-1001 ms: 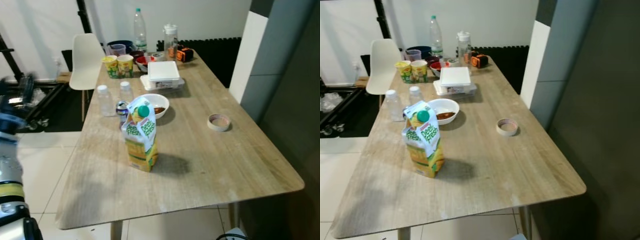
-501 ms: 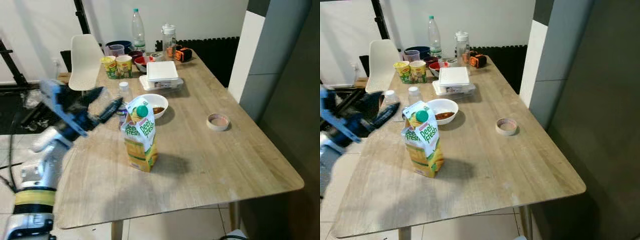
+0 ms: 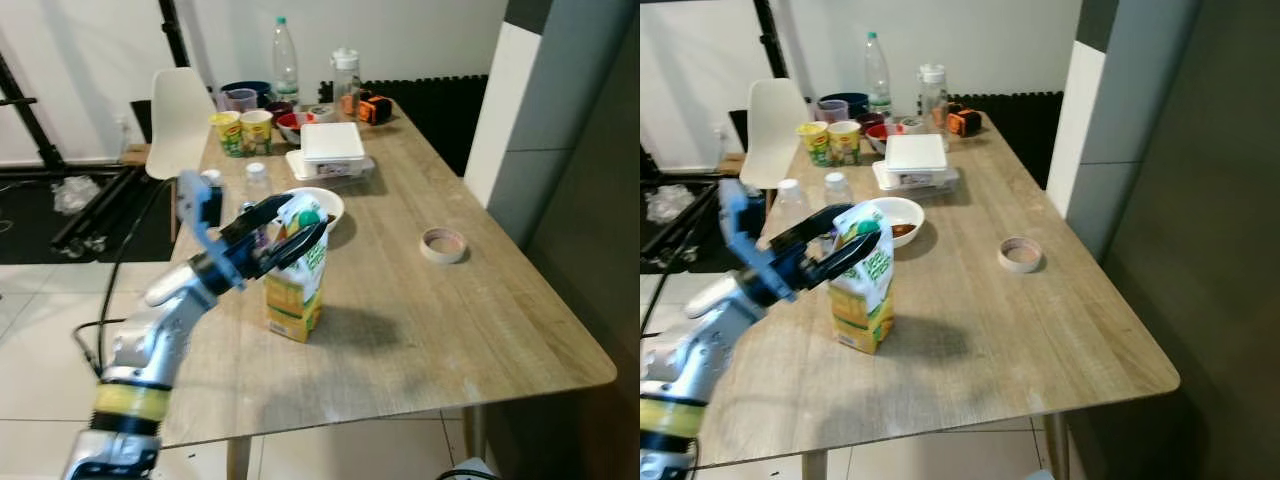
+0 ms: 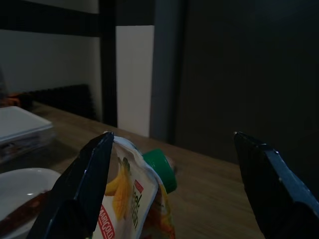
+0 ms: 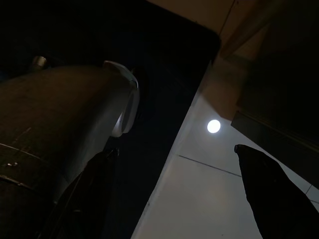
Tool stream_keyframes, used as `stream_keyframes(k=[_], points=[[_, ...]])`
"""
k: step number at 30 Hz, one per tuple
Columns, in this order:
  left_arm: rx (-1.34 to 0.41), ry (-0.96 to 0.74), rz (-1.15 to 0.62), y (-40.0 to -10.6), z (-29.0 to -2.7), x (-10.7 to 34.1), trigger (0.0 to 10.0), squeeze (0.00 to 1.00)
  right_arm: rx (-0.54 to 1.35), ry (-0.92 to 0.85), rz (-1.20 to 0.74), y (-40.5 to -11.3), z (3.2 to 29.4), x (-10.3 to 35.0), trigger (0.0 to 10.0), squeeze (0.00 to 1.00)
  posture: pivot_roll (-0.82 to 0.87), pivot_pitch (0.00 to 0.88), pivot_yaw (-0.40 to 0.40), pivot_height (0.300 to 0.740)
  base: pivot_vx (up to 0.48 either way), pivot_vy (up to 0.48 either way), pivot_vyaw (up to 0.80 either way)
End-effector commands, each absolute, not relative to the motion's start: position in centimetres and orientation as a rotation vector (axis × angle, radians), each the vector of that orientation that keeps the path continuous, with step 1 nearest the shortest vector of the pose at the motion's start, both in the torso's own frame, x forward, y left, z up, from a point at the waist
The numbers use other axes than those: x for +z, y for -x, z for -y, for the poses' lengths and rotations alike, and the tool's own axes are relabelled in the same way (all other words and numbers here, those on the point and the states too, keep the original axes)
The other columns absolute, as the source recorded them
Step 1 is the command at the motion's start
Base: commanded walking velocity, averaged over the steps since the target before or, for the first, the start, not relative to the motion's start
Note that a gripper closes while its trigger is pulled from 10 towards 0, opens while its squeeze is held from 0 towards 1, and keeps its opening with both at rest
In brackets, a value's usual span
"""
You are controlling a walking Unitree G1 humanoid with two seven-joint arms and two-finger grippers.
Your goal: Restocking fridge
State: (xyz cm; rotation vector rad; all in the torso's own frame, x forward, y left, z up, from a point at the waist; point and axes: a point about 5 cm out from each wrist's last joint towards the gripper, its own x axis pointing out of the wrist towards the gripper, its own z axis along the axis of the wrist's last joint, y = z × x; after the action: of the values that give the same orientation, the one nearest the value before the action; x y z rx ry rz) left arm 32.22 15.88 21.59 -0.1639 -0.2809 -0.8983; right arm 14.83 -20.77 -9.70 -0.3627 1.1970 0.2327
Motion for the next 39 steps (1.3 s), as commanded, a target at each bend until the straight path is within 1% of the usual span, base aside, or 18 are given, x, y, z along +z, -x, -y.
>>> stream_keyframes(k=[1,6,10,16,17,19,20,21,33,36,37,39], points=[[-0.823,0.151,0.2,-33.1,-15.5,20.0,10.0,0.0,0.231,0.35,-1.198,-14.7,20.6,-9.8,10.0,0.0,-0.04,0.0,0.01,0.74,0.0,0.0,0.0],[-0.748,0.146,0.152,-34.0,-15.3,19.3,10.0,0.0,0.227,0.342,-1.202,-14.5,20.5,-9.9,10.0,0.0,-0.05,0.0,0.016,0.74,0.0,0.0,0.0],[-0.749,0.149,0.134,-34.0,-15.1,19.1,10.0,0.0,0.225,0.34,-1.202,-14.5,20.4,-9.9,10.0,0.0,-0.05,0.0,0.016,0.74,0.0,0.0,0.0],[-0.784,0.184,0.092,-34.2,-14.0,17.8,10.0,0.0,0.223,0.334,-1.201,-14.5,20.3,-9.9,10.0,0.0,-0.05,0.0,0.02,0.74,0.0,0.0,0.0],[-0.793,0.195,0.096,-34.3,-13.8,17.7,9.2,0.0,0.222,0.332,-1.2,-14.5,20.3,-9.9,10.0,0.0,-0.05,0.0,0.02,0.74,0.0,0.0,0.0],[-0.793,0.195,0.096,-34.3,-13.8,17.7,9.2,0.0,0.222,0.332,-1.2,-14.5,20.3,-9.9,10.0,0.0,-0.05,0.0,0.02,0.74,0.0,0.0,0.0],[-0.797,0.206,0.101,-34.4,-13.6,17.7,4.2,0.0,0.222,0.331,-1.199,-14.5,20.2,-9.9,10.0,0.0,-0.05,0.0,0.02,0.74,0.0,0.0,0.0],[-0.801,0.212,0.11,-34.4,-13.6,17.8,0.0,0.0,0.221,0.331,-1.198,-14.5,20.2,-9.9,10.0,0.0,-0.05,0.0,0.02,0.74,0.0,0.0,0.0],[-0.795,0.171,0.183,-34.2,-14.9,19.9,0.0,0.0,0.221,0.332,-1.198,-14.5,20.2,-9.9,10.0,0.0,-0.05,0.0,0.023,0.74,0.0,0.0,0.0],[-0.86,0.181,0.256,-33.5,-15.0,21.5,0.0,0.0,0.222,0.332,-1.197,-14.6,20.2,-9.9,10.0,0.0,-0.05,0.0,0.023,0.74,0.0,0.0,0.0],[-0.86,0.181,0.256,-33.5,-15.0,21.5,0.0,0.0,0.222,0.332,-1.197,-14.6,20.2,-9.9,10.0,0.0,-0.05,0.0,0.023,0.74,0.0,0.0,0.0],[-0.92,0.199,0.304,-32.7,-14.9,22.5,0.0,0.0,0.222,0.333,-1.196,-14.6,20.2,-9.9,10.0,0.0,-0.05,0.0,0.023,0.74,0.0,0.0,0.0]])
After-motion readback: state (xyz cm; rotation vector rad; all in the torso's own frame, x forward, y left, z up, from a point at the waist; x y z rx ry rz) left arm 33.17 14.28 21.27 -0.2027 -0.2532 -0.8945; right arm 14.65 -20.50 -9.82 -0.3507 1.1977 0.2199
